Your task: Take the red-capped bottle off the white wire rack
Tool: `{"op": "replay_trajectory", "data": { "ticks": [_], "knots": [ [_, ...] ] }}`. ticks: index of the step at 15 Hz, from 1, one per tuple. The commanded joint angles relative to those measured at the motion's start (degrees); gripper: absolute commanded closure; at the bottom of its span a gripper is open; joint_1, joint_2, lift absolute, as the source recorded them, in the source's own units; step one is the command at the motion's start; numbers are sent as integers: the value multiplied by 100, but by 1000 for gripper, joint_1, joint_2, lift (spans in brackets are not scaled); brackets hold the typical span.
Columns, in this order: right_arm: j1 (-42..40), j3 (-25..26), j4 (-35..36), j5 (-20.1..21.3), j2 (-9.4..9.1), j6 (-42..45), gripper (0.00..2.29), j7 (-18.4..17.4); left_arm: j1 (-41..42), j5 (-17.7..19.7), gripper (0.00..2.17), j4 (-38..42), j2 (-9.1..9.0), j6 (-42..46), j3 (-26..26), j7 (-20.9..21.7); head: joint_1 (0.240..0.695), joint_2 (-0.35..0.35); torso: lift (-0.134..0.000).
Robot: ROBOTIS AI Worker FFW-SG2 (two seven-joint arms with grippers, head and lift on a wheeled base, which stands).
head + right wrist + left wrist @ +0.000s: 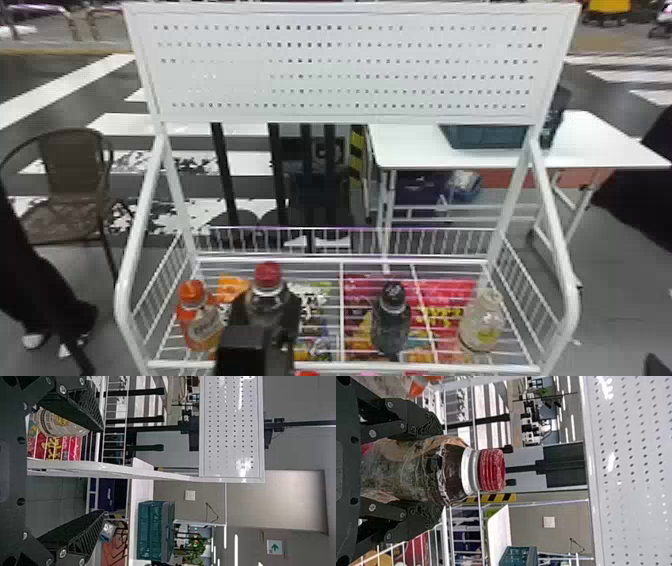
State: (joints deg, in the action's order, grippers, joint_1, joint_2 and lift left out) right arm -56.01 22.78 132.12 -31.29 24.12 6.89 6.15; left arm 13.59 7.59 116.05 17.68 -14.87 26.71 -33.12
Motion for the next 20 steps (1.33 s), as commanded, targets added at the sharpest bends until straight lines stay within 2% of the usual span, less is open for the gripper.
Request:
{"op": "replay_trajectory", "data": {
  "ticks": [1,3,7,9,12,20],
  "knots": [
    [46,-55,-29,0,5,0,167,-8,741,-118,2094,1148,166,-513,-702,77,499,0,0],
    [99,-125,-46,0,31,-53,167,-17,1348,-109,2094,1781,174,-496,-1318,130,499,0,0],
    [117,-187,-20,18,75,-70,167,-52,1963,-92,2094,2255,157,-197,-1986,376,499,0,0],
    [108,-187,-11,9,93,-88,167,-52,2077,-56,2094,2255,148,102,-2091,605,499,0,0],
    [99,-195,6,9,84,-88,167,-52,2086,-39,2094,2282,139,102,-2117,859,499,0,0],
    [99,-204,50,9,93,-88,167,-61,2113,-39,2091,2299,122,84,-2153,868,499,0,0]
  ]
}}
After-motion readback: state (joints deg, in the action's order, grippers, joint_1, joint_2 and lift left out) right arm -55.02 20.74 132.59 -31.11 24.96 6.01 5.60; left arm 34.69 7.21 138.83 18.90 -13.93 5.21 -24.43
